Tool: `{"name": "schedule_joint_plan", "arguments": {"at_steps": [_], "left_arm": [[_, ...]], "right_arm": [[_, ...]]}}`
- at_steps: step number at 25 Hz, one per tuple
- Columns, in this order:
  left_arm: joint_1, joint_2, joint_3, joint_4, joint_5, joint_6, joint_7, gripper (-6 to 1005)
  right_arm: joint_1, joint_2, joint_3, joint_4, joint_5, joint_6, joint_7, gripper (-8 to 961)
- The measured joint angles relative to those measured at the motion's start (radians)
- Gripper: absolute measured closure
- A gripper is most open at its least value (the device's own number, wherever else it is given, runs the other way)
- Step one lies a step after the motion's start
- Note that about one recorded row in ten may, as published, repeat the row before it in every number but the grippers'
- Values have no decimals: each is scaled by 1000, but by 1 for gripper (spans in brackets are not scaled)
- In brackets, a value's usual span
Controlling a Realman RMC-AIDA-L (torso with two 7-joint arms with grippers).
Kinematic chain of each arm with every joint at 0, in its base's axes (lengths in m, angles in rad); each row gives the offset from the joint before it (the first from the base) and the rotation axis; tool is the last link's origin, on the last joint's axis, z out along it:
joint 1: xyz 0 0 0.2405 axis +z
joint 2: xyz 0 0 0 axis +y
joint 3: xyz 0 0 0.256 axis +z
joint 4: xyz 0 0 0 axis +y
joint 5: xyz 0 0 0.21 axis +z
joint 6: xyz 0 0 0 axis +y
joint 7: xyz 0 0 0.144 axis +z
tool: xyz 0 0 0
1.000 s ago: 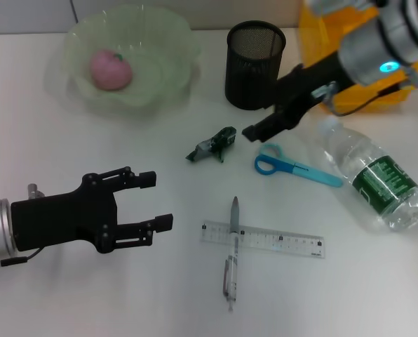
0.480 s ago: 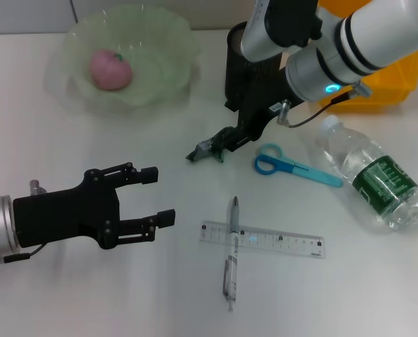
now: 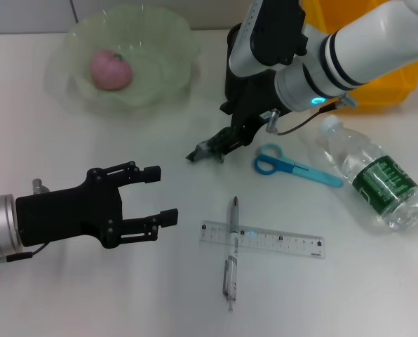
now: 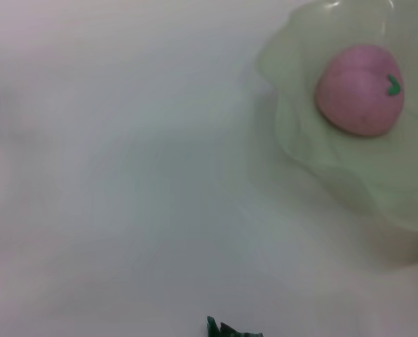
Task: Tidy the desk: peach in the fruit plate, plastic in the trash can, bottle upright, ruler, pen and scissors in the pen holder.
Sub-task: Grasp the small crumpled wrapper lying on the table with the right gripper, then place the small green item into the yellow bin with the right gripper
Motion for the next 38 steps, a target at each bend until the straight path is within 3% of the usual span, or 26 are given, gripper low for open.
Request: {"name": "schedule_joint_plan", "arguments": {"at_steps": [6, 20, 31, 36, 38], "left_arm": [[3, -1, 0, 0, 1, 6, 0, 201], [5, -1, 0, 0, 1, 7, 0, 200], [3, -4, 0, 0, 1, 6, 2, 201], [3, -4, 0, 0, 1, 2, 8, 201], [3, -5, 0, -1, 1, 2, 12, 201]], "right_arm": [[1, 0, -32, 26, 29, 33, -12, 200], [2, 1, -65, 59, 51, 49, -5, 349], [-9, -2, -55, 43, 52, -11, -4, 792], [-17, -6, -24, 30, 52, -38, -3, 948], [-27, -8, -3, 11, 52, -57, -3, 948]]}}
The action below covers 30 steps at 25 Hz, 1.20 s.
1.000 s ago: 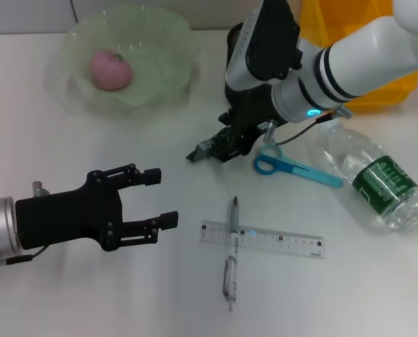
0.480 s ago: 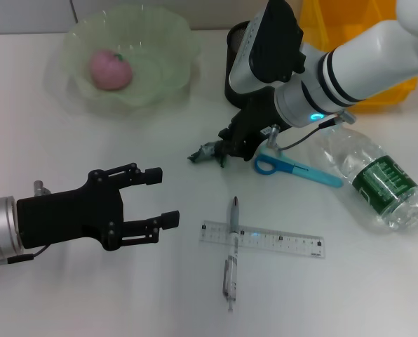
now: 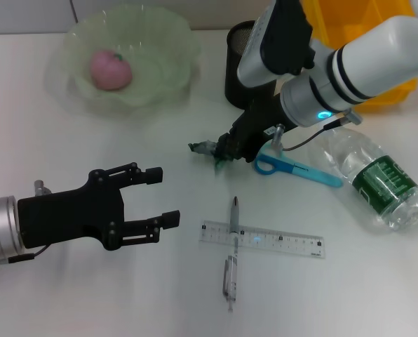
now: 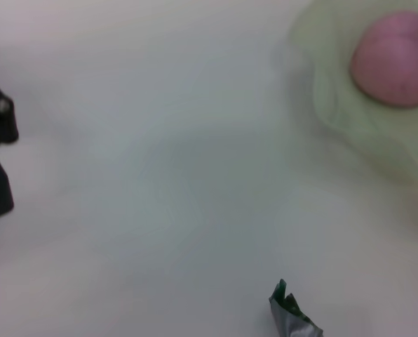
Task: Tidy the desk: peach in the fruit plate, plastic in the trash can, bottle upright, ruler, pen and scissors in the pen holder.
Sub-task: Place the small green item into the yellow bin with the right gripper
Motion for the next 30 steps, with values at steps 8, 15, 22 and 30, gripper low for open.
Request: {"name": "schedule_joint_plan", "arguments": {"at_steps": [8, 15, 22, 30], "left_arm": [[-2, -4, 0, 1, 0, 0, 1, 201], [-3, -18, -12, 1, -7, -1, 8, 200], [-11, -28, -49, 3, -6, -3, 15, 200], [-26, -31, -55, 2, -6, -5, 15, 200]], "right_arm": [[-79, -7, 125, -146, -7, -159, 0, 947], [-201, -6, 272, -243, 11, -261, -63, 947], [-336, -9, 401, -262, 177, -381, -222, 948], [-441, -12, 556, -124, 315, -502, -542, 948]]}}
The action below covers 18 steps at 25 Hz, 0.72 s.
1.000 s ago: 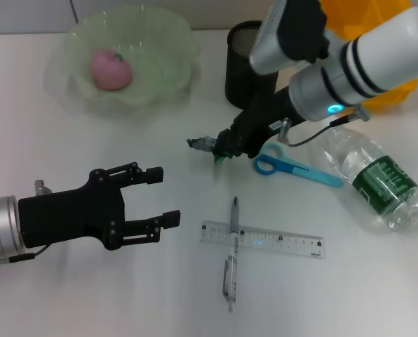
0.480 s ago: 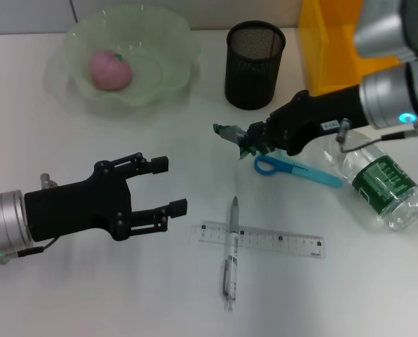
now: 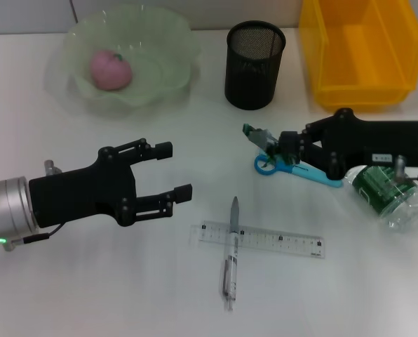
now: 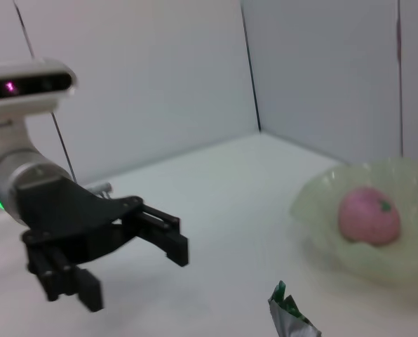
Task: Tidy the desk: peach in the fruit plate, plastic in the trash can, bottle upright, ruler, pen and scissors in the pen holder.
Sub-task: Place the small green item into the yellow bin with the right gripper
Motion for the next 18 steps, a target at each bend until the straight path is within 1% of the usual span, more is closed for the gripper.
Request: {"name": "schedule_joint_plan", "arguments": {"at_steps": [3, 4, 5, 10, 13, 15, 18], "left_arm": [[-3, 0, 0, 0, -1, -1, 0, 200], [-3, 0, 0, 0, -1, -1, 0, 201], [-18, -2, -12, -2, -1, -3, 0, 201], [-29, -3, -13, 0, -2, -9, 0, 201], [-32, -4, -13, 0, -2, -10, 0, 201], [-33, -4, -13, 0, -2, -11, 0, 201], [-33, -4, -13, 1, -2, -12, 0, 200]], "right_arm": [[-12, -2, 63, 87, 30, -19, -128, 947], [-15, 0, 120, 146, 44, -21, -217, 947], [-15, 0, 120, 146, 44, -21, -217, 947], [-2, 7, 295, 280, 54, -14, -390, 947], [6, 7, 380, 356, 93, -14, -480, 947], [2, 7, 402, 390, 145, -14, -533, 948], [-9, 8, 407, 428, 226, -10, -588, 948]]}}
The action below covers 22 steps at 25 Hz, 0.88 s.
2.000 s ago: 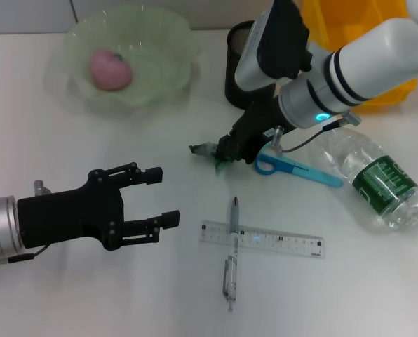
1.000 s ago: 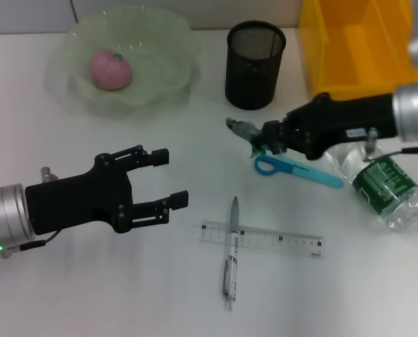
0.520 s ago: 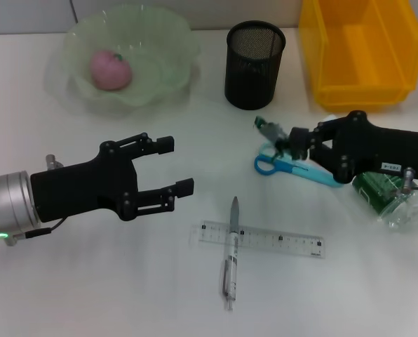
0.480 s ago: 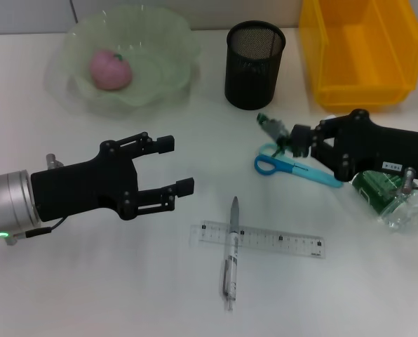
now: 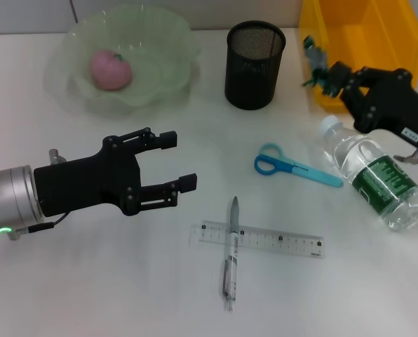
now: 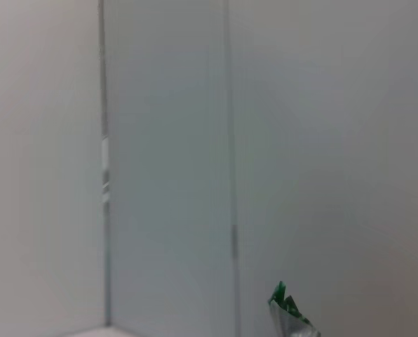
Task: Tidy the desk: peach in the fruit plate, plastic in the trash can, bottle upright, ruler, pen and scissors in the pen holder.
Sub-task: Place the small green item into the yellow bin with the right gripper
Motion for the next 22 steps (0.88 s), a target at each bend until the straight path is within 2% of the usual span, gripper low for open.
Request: {"name": "schedule_joint_plan", "arguments": {"at_steps": [4, 7, 13, 22], "left_arm": [[0, 0, -4, -1, 0, -1, 0, 200], [0, -2, -9, -3, 0, -1, 0, 200], [3, -5, -10, -3, 0, -1, 0, 201], [6, -9, -11, 0, 0, -1, 0, 201]], "right_arm": [[-5, 2, 1, 36, 115, 57, -27, 948], [0, 3, 2, 57, 226, 147, -32, 948], [5, 6, 3, 75, 360, 216, -39, 947], [76, 1, -8, 74, 396, 416, -42, 946]]}}
